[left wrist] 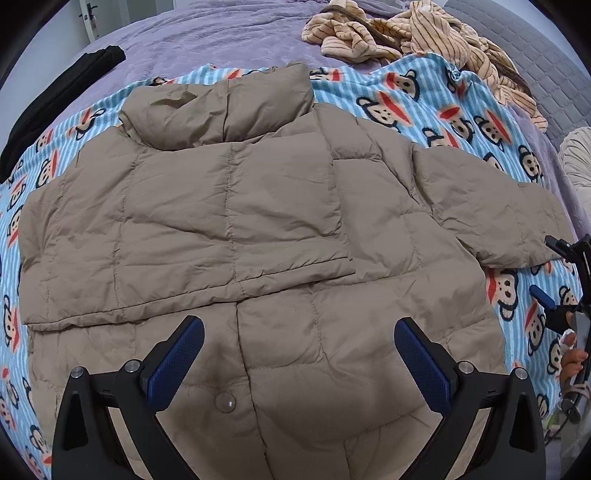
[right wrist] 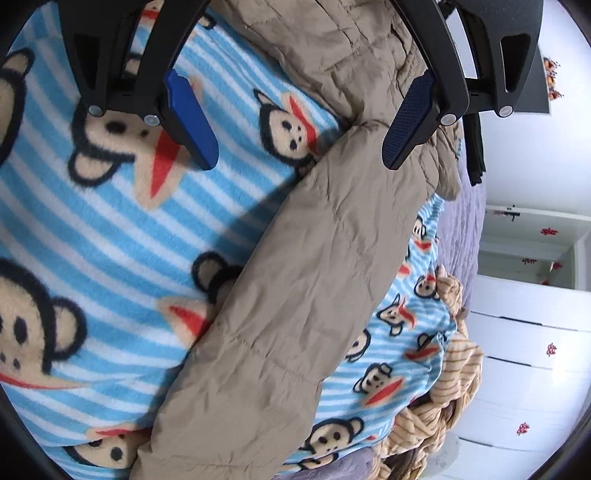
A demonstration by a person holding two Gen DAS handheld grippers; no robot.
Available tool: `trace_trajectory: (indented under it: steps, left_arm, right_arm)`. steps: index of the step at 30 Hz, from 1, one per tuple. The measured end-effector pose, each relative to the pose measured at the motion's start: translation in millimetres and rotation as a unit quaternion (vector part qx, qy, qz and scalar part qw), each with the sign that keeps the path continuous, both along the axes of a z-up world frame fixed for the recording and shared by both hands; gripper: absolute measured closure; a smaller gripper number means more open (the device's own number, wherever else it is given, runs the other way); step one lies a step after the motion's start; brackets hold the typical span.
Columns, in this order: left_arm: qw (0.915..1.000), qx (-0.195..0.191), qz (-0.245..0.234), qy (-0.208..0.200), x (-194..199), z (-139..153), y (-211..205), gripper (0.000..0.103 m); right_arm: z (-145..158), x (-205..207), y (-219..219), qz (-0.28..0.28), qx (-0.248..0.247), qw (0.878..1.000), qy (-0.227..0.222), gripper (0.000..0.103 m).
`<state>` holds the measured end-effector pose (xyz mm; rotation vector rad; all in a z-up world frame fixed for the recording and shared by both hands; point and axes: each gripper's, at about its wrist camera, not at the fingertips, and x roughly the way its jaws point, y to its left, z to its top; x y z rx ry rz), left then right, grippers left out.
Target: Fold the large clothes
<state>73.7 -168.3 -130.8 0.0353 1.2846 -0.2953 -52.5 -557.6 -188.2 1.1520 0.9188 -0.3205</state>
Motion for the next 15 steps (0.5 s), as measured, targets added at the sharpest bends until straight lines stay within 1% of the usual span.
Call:
trace_trajectory:
  steps: [5, 7, 10, 13, 15]
  left_arm:
    - [0.9999, -0.011, 0.007, 0.007, 7, -1, -7, 0.0]
    - [0.9999, -0.011, 0.006, 0.007, 9, -1, -11, 0.0]
    - [0.9999, -0.009, 0.002, 0.006, 12, -2, -17, 0.0]
    - [0.9999, -0.007, 0.003, 0.007, 15, -3, -18, 0.0]
    - [1.0, -0.006, 0.005, 0.005, 16, -3, -17, 0.0]
  right_arm:
    - [-9, 13, -35, -0.036, 0.016, 0.999, -0.006, 0.011]
    - [-15, 21, -47, -0.043, 0.038, 0.998, -0.016, 0.011]
    - [-18, 29, -58, -0.057, 0.086, 0.993, -0.053, 0.011]
    - [-5, 36, -68, -0.073, 0.091, 0.988, -0.103, 0.011]
    - [2, 42, -74, -0.074, 0.088, 0.986, -0.122, 0.011]
